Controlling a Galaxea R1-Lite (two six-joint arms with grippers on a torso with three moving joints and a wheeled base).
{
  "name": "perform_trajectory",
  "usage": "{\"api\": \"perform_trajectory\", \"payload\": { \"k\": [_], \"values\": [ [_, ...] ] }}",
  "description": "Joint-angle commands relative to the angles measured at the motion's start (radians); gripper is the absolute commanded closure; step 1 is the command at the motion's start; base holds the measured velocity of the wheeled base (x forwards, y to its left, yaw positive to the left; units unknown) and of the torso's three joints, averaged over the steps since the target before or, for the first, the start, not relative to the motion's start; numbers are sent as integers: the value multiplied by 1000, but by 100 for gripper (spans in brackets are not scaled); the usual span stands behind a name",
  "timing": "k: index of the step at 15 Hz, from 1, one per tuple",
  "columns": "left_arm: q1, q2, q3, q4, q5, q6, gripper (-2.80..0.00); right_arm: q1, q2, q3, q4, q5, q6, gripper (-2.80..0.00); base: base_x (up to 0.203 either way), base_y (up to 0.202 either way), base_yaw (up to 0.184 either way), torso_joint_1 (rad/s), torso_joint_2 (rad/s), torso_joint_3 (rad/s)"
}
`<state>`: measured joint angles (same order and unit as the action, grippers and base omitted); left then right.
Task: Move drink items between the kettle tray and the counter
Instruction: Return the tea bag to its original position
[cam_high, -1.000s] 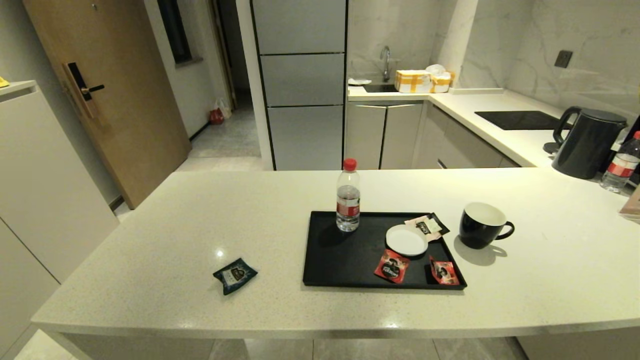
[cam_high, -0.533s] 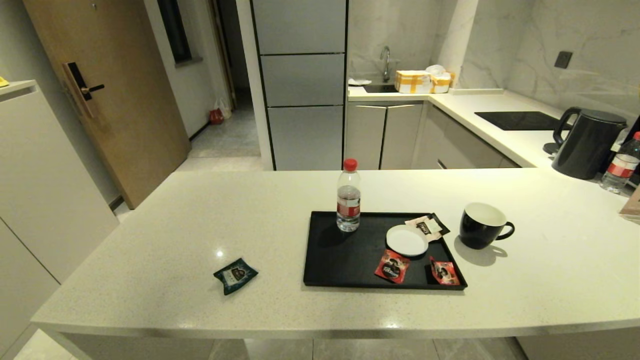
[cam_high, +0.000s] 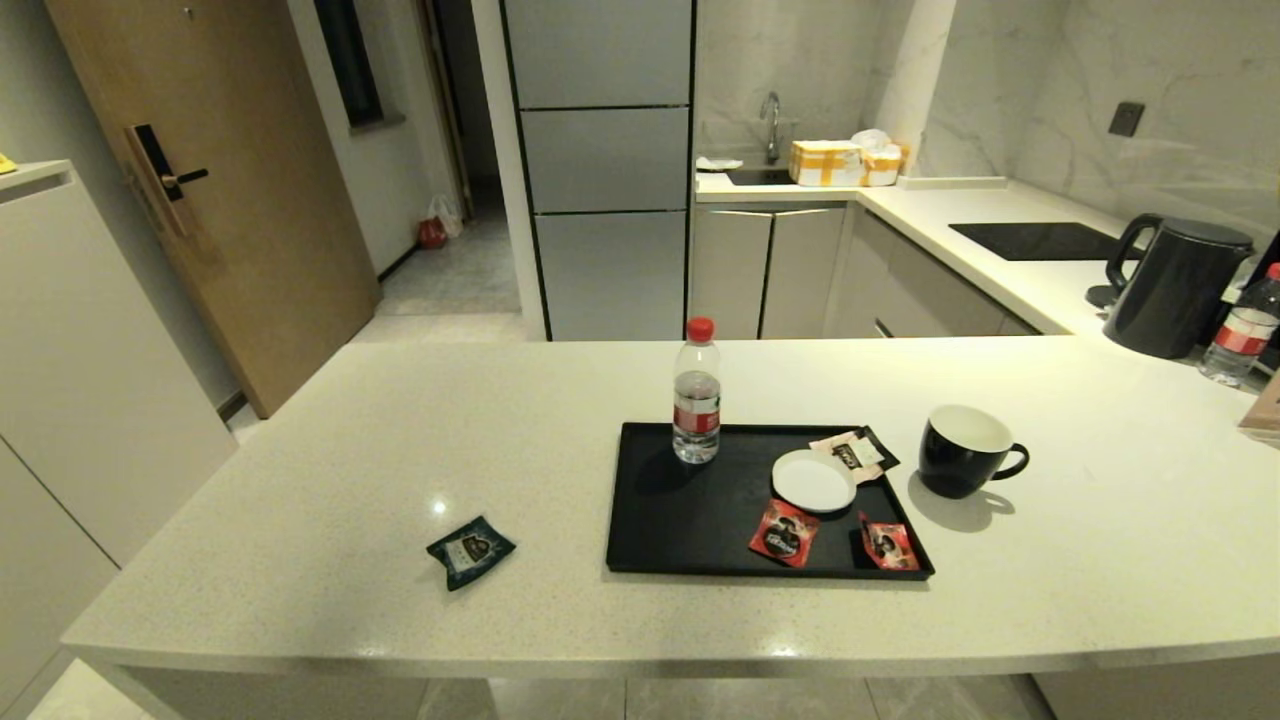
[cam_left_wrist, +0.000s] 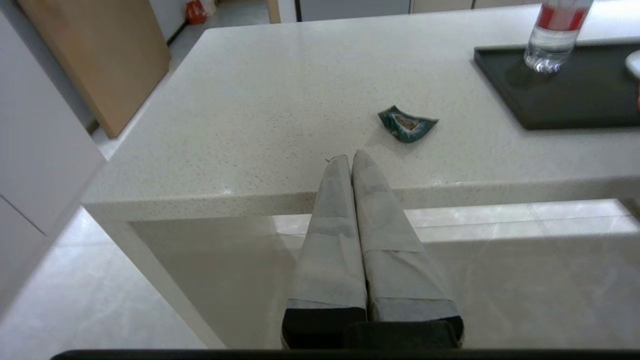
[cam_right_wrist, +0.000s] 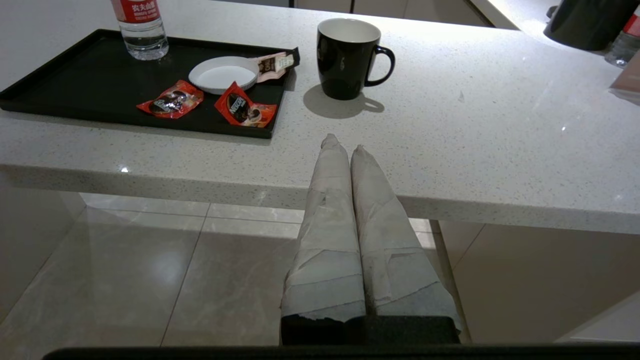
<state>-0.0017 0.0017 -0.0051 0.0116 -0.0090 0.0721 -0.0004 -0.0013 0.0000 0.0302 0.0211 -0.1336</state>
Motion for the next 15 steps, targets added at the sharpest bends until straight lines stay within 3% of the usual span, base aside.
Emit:
{"api": "perform_trajectory", "payload": {
  "k": [1,15],
  "values": [
    [0,0,4,-7,0,0,0,0,0,3,0,0,-1,0,0,0,0,0,0,0],
    [0,0,4,-7,1,-8,0,0,0,3,0,0,0,0,0,0,0,0,0,0]
  ]
}}
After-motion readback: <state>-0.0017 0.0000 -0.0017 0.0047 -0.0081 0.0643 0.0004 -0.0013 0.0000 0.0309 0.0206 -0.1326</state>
